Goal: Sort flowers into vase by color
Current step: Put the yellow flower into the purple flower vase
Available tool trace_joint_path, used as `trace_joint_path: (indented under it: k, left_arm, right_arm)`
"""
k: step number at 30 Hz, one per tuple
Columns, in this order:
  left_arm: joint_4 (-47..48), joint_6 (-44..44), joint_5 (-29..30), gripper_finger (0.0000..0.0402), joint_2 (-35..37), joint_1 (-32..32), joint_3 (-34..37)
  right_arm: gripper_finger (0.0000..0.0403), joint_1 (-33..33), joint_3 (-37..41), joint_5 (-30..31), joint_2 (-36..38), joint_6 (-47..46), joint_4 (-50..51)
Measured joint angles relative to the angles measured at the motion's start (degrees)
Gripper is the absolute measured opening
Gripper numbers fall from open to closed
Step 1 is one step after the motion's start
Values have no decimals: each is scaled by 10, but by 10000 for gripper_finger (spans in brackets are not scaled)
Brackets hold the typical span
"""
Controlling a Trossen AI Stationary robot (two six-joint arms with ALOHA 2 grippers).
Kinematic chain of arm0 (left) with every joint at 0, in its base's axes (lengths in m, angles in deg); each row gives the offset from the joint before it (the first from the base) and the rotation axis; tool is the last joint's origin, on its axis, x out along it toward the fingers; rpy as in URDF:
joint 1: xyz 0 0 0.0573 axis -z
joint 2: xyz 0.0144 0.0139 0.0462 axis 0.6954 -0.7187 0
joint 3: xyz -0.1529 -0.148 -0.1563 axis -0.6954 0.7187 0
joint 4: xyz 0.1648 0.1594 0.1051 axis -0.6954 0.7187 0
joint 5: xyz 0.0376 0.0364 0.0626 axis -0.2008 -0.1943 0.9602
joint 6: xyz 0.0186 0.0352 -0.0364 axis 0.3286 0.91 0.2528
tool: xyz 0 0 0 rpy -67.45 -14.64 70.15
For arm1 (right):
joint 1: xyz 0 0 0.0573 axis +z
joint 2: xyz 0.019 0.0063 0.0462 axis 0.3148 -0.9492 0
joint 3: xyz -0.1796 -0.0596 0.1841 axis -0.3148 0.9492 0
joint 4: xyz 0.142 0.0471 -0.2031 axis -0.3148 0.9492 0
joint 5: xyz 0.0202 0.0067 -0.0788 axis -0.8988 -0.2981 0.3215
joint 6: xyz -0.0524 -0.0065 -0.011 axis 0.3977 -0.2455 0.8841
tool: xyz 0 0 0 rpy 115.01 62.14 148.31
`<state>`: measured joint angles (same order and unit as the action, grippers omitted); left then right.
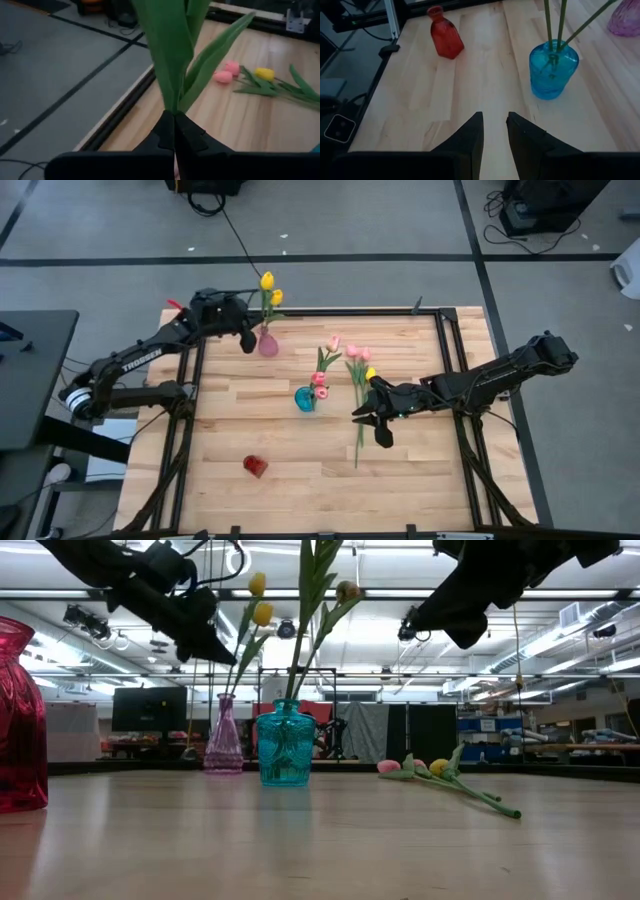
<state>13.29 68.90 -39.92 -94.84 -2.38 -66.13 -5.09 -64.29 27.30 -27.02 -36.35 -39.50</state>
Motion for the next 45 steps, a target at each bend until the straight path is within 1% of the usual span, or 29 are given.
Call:
trace_joint_path:
  k: [3,6,8,14,18,20,22,25,27,32,36,38,40,45]
  left_arm:
    - [12,-1,-1,13,-15,0,-2]
    - [33,1,0,40,-28,0,-2]
    - [48,3,3,69,-30,0,-2]
    - [108,20,45,167,-17,0,-5]
    - [189,22,86,206,3,0,-41]
    - [231,17,95,212,16,0,-63]
    - [250,15,88,212,37,5,-74]
    - [254,1,72,208,78,35,-74]
    - [254,-5,71,204,106,63,-67]
    - [225,-53,71,202,182,138,-29]
    - [204,-98,82,202,227,186,-1]
    - [201,-107,92,201,238,204,3]
    - [200,-112,99,201,243,221,6]
    - [185,-118,106,201,241,254,6]
  right_arm:
    - [99,0,0,0,0,-1,2]
    - [99,-2,0,0,0,-2,4]
    - [99,-6,0,0,0,-4,4]
    - [99,-16,0,0,0,-6,4]
    - [99,-25,0,-1,0,-15,19]
    - [99,-33,0,0,0,-27,34]
    - [99,-42,0,11,0,-45,52]
    - [99,-60,0,58,-2,-92,91]
    - [99,-73,0,77,-13,-123,103]
    - [97,-83,0,67,-81,-201,124]
    - [95,-79,-27,62,-136,-274,203]
    - [95,-70,-47,74,-157,-302,247]
    - [95,-61,-67,74,-176,-328,270]
    - [95,-45,-110,43,-232,-360,282]
